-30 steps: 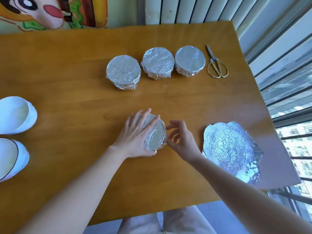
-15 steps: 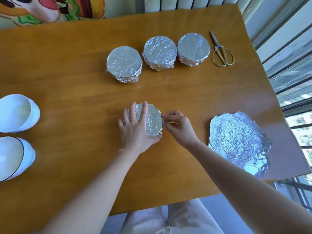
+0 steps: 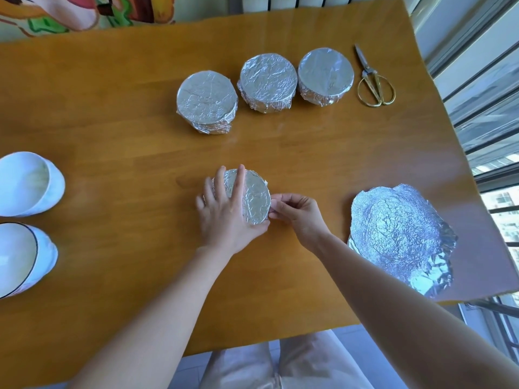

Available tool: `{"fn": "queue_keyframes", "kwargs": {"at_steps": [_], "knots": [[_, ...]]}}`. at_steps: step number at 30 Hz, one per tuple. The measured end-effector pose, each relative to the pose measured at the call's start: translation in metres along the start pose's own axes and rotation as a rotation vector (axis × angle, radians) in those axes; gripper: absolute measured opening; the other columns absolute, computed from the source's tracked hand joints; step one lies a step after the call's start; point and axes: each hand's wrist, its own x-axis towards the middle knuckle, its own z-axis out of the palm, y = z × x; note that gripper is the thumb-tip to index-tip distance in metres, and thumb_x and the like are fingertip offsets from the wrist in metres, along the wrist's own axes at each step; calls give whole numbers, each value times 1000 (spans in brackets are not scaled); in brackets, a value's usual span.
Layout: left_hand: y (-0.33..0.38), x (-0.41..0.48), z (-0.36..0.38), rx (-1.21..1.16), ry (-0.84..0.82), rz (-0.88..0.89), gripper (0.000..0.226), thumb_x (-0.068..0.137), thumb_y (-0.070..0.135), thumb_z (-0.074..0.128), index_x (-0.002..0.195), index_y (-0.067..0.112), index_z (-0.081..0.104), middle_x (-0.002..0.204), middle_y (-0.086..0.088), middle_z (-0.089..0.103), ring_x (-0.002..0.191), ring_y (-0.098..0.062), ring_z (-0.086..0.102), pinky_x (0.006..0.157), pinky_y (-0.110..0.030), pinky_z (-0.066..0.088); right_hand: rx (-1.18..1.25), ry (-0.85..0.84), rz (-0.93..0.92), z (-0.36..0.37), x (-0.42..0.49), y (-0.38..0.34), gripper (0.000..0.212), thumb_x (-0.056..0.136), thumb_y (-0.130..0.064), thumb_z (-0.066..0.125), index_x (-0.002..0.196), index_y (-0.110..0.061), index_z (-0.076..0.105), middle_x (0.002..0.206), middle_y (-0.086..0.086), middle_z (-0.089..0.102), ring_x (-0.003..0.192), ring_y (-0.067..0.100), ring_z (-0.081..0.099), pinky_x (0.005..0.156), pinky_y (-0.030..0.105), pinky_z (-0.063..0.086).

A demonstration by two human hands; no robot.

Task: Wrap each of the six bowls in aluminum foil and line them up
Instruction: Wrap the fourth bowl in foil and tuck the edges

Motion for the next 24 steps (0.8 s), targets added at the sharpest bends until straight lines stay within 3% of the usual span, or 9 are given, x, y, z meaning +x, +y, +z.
{"fn": "queue_keyframes", "kwargs": {"at_steps": [5,9,12,17,20,24], "knots": [[4,0,2,-16,19,-57,124,59,80,67,158,29,13,158,-12,21,138,-41,28,100,-51,33,33,110,-55,12,-5,4,10,90,-2,67,97,1,74,87,11,74,69,17,63,75,25,56],[9,1,1,-34,9,-118,124,58,84,61,158,28,12,158,-13,21,136,-41,29,100,-52,34,-69,121,-133,16,-13,4,24,91,8,58,107,-2,73,105,12,74,92,16,71,83,22,53],[7,3,-3,-54,-66,-114,133,52,92,51,158,29,1,160,-13,12,139,-40,22,104,-53,30,-228,59,-205,10,-19,8,42,90,14,52,115,-16,69,113,9,68,100,12,67,91,21,50],[3,9,-12,-153,-222,-94,146,51,80,75,154,35,-18,161,-8,-13,145,-35,1,114,-51,15,-263,37,-296,9,-25,18,59,83,16,49,131,-16,54,115,4,64,109,17,63,99,31,52],[3,9,-14,-153,-226,-94,145,53,74,78,154,35,-19,161,-9,-16,146,-37,-1,115,-52,14,-313,24,-296,9,-28,19,52,83,14,56,122,-20,59,117,2,67,110,16,65,96,25,51],[4,9,-14,-157,-219,-103,136,61,68,77,154,36,-17,161,-7,-15,146,-35,-2,115,-50,13,-365,113,-305,16,-22,15,32,83,6,70,103,-19,66,105,-1,72,96,9,70,82,21,55]]}}
